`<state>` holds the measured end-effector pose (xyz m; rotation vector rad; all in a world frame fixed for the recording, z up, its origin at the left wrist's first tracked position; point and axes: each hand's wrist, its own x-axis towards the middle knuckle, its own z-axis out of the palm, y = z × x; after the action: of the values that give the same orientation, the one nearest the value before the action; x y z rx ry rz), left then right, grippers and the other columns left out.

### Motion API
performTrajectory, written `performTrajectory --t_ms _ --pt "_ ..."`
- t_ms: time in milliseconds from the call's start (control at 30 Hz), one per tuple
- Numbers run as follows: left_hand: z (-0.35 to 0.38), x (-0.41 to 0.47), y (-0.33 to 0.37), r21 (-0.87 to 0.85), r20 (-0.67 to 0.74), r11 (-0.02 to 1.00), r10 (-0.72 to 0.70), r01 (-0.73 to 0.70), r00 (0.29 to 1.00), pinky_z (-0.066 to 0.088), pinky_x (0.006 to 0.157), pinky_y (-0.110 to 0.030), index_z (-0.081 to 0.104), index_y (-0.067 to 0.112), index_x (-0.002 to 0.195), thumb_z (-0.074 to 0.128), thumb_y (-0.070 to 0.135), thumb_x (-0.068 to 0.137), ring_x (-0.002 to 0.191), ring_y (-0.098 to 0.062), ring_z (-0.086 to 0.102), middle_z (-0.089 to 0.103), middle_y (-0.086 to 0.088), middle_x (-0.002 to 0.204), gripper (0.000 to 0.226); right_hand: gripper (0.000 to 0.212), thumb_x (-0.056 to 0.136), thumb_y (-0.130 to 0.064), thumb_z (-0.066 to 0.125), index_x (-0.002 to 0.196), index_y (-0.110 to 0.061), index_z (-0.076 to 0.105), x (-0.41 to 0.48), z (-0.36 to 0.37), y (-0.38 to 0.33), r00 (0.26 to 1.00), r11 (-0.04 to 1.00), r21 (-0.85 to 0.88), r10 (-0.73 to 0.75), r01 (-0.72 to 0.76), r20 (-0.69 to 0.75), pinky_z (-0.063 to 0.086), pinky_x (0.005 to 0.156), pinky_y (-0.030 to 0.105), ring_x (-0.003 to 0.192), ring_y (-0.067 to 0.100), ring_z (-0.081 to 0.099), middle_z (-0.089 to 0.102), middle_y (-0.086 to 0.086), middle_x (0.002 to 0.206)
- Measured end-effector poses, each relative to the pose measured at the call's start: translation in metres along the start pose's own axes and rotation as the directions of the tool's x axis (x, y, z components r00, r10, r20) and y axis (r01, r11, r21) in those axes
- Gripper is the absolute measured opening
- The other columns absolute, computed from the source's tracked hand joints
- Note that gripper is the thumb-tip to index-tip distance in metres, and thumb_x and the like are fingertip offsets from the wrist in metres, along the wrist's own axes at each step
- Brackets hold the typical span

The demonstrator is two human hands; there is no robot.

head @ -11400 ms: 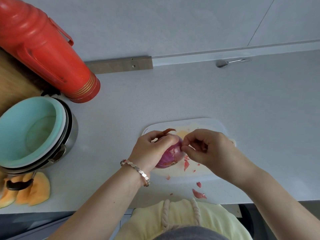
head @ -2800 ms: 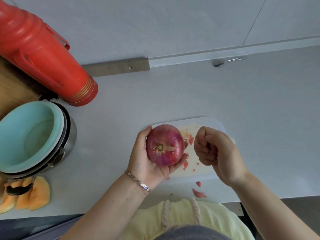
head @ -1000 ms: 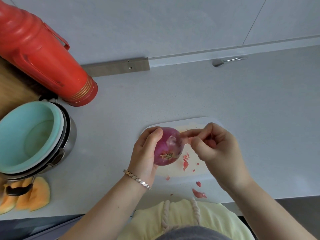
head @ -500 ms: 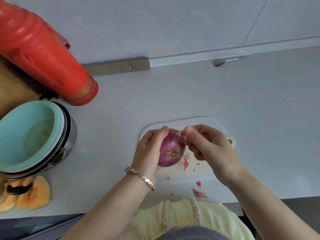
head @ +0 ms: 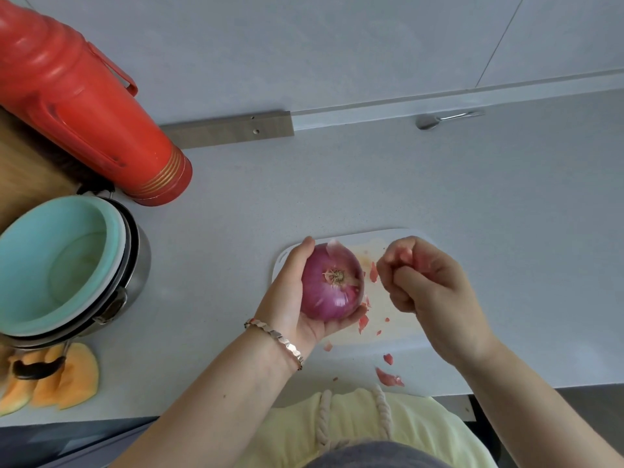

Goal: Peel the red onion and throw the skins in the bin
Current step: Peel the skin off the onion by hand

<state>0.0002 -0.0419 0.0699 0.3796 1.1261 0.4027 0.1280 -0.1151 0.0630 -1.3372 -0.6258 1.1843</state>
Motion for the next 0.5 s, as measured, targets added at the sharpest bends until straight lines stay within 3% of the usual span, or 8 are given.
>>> performTrajectory --t_ms 100,200,233,300,400,433,500 --pt "0.0 -0.001 -0.001 0.048 -0.001 0.998 0.031 -0.03 1.0 0.056 0.066 -0.045 0.063 0.009 0.09 0.06 0.042 0.084 0.063 -0.029 0.066 0.07 -0.015 0.074 0.034 0.024 0.07 -0.002 0.041 0.071 -0.018 0.059 0.002 -0.001 0.0 0.997 0.996 -0.045 0.074 -0.074 0.002 0.027 0.041 0.016 0.043 0.009 0.03 0.046 -0.002 0.052" --pt "0.002 -0.004 -0.002 0.118 0.01 0.992 0.054 -0.054 0.999 0.057 0.061 -0.044 0.063 0.01 0.091 0.06 0.041 0.084 0.06 -0.03 0.066 0.069 -0.016 0.078 0.032 0.01 0.08 -0.01 0.057 0.076 -0.018 0.062 0.004 0.003 -0.002 0.998 0.996 -0.069 0.06 -0.059 0.012 0.029 0.041 0.014 0.043 0.006 0.033 0.044 0.0 0.057" --pt "0.003 -0.004 -0.002 0.143 0.014 0.988 0.055 -0.056 0.998 0.057 0.06 -0.044 0.064 0.01 0.092 0.059 0.041 0.084 0.061 -0.03 0.066 0.069 -0.017 0.081 0.032 0.003 0.079 -0.017 0.065 0.079 -0.02 0.064 0.005 0.005 -0.004 0.999 0.996 -0.082 0.04 -0.038 0.025 0.031 0.042 0.012 0.043 0.005 0.036 0.045 -0.001 0.058" --pt "0.003 -0.004 -0.002 0.191 0.028 0.979 0.068 -0.072 0.997 0.057 0.059 -0.043 0.066 0.013 0.089 0.058 0.041 0.085 0.063 -0.03 0.065 0.068 -0.017 0.086 0.03 0.016 0.072 -0.029 0.074 0.083 -0.022 0.066 0.006 0.008 -0.005 0.998 0.992 -0.127 -0.002 0.009 0.056 0.036 0.043 0.011 0.045 0.003 0.042 0.048 0.0 0.059" --pt "0.003 -0.005 -0.003 0.219 0.047 0.972 0.082 -0.09 0.996 0.058 0.059 -0.043 0.069 0.016 0.079 0.058 0.041 0.086 0.063 -0.029 0.067 0.07 -0.015 0.085 0.028 0.024 0.062 -0.034 0.07 0.083 -0.023 0.069 0.007 0.011 -0.004 0.995 0.978 -0.196 -0.052 0.068 0.083 0.052 0.055 0.031 0.06 0.011 0.055 0.057 0.016 0.067" --pt "0.003 -0.005 -0.002 0.22 0.052 0.971 0.084 -0.093 0.995 0.057 0.06 -0.043 0.069 0.016 0.076 0.058 0.04 0.086 0.062 -0.029 0.067 0.07 -0.015 0.083 0.028 0.023 0.061 -0.034 0.071 0.081 -0.023 0.069 0.006 0.011 -0.003 0.993 0.972 -0.213 -0.079 0.095 0.083 0.054 0.063 0.035 0.065 0.014 0.059 0.062 0.015 0.071" --pt "0.003 -0.004 -0.001 0.227 0.057 0.969 0.085 -0.096 0.995 0.057 0.061 -0.044 0.069 0.017 0.072 0.057 0.04 0.087 0.061 -0.028 0.067 0.07 -0.014 0.08 0.03 0.016 0.062 -0.03 0.07 0.076 -0.023 0.069 0.005 0.011 -0.001 0.987 0.961 -0.231 -0.14 0.153 0.073 0.055 0.065 0.029 0.069 0.016 0.065 0.07 0.004 0.073"
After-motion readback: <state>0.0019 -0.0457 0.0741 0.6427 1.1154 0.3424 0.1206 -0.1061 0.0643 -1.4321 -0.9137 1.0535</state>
